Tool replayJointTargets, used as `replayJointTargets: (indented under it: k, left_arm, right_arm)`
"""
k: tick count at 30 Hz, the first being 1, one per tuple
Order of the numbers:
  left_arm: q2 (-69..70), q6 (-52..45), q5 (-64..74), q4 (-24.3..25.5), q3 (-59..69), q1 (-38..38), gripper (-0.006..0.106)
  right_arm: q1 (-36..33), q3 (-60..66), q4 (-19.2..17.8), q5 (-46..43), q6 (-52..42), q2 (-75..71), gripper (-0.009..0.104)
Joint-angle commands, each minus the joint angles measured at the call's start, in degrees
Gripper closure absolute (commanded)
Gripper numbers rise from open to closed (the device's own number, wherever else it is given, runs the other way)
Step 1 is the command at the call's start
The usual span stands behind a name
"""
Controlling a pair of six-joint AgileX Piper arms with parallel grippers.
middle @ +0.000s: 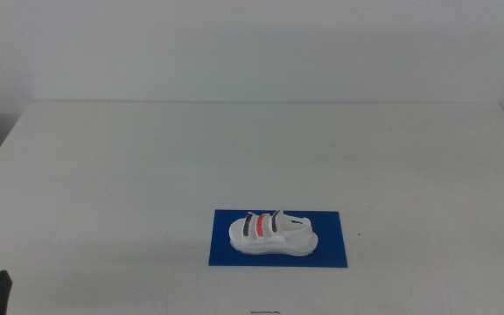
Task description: Use one arm to grab the shoe from the table and place it on the mat.
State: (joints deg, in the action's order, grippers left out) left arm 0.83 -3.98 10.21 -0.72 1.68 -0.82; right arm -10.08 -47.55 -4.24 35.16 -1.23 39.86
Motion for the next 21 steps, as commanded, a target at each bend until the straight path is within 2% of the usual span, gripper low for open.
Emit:
replayJointTargets:
  k: [1, 7, 10, 21]
  left_arm:
    - [1.11, 0.84, -4.76, -0.49, -0.19, 0.05, 0.007]
    - [1.11, 0.84, -4.76, -0.49, -0.19, 0.05, 0.007]
    - [1.11, 0.84, -4.76, -0.49, -0.19, 0.05, 0.007]
    - [1.00, 0.84, -4.76, -0.49, -0.19, 0.05, 0.007]
  right_arm:
    - [1.21, 6.49, 0.78, -11.98, 0.00, -5.51, 0.024]
    - [1.21, 23.71, 1.01, -26.13, -0.17, -20.08, 0.024]
    - [1.21, 28.75, 0.35, -29.81, -0.17, -26.81, 0.024]
    - [1.21, 43.32, 0.53, -30.18, -0.17, -41.71, 0.024]
